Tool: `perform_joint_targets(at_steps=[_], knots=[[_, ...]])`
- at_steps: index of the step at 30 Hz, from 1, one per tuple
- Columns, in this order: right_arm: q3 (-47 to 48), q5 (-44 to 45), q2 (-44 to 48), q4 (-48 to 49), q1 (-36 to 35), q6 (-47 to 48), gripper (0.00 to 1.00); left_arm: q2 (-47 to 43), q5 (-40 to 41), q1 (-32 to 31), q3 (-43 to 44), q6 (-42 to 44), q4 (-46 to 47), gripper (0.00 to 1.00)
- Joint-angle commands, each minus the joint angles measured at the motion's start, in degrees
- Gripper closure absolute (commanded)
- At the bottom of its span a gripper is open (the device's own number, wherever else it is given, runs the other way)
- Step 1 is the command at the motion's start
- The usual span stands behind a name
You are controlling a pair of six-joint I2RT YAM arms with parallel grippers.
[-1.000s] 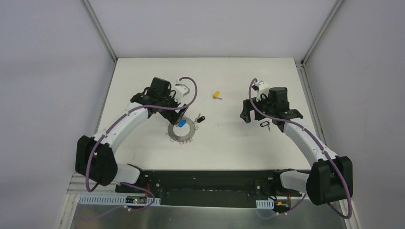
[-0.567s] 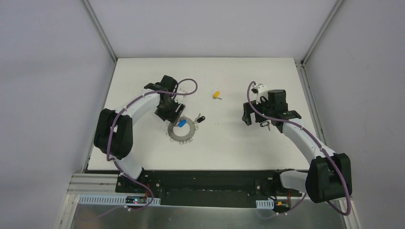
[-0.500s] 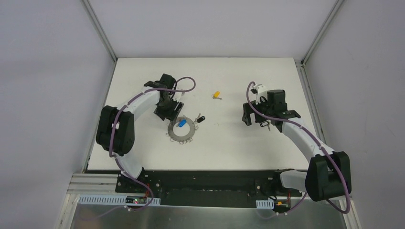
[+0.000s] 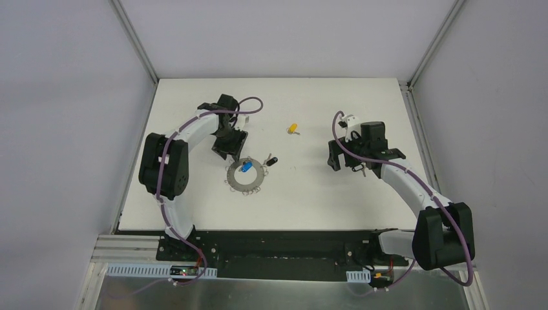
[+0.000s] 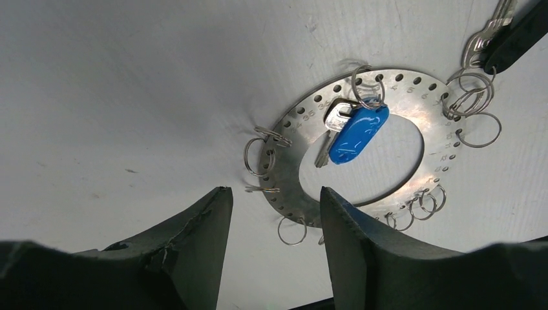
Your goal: Put the keys on the keyring
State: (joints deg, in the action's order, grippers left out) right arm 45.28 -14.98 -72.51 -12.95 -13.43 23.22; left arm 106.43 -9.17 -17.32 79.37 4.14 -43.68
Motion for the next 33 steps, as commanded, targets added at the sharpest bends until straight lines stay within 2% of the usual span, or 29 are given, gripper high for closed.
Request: perform_joint_targets(at_steps=[1, 16, 27, 30, 33], knots=[[-0.07, -0.26, -0.21, -0.42, -0.03, 1.10, 0.03, -2.16, -2.02, 1.59, -2.14, -0.31, -2.54, 0.47], [0.60, -1.23, -2.19, -2.16, -0.02, 1.56, 0.03, -1.38, -7.22, 3.79, -4.02, 1.66, -4.48, 0.50], [0.64, -1.87, -2.75, -2.96, -0.06, 2.15, 0.04, -7.39, -9.84, 3.16, -8.45, 10.72, -10.74, 0.48], [1.08, -2.34, -3.20, -3.69, -0.02, 2.09, 0.04, -7.18, -7.99, 1.20, -6.87, 14.19, -14.29, 0.49], [1.09, -2.68, -2.96, -3.92, -0.04, 2.22, 0.04, -10.08, -5.56, -1.76, -9.68, 21.31, -13.37, 0.50]])
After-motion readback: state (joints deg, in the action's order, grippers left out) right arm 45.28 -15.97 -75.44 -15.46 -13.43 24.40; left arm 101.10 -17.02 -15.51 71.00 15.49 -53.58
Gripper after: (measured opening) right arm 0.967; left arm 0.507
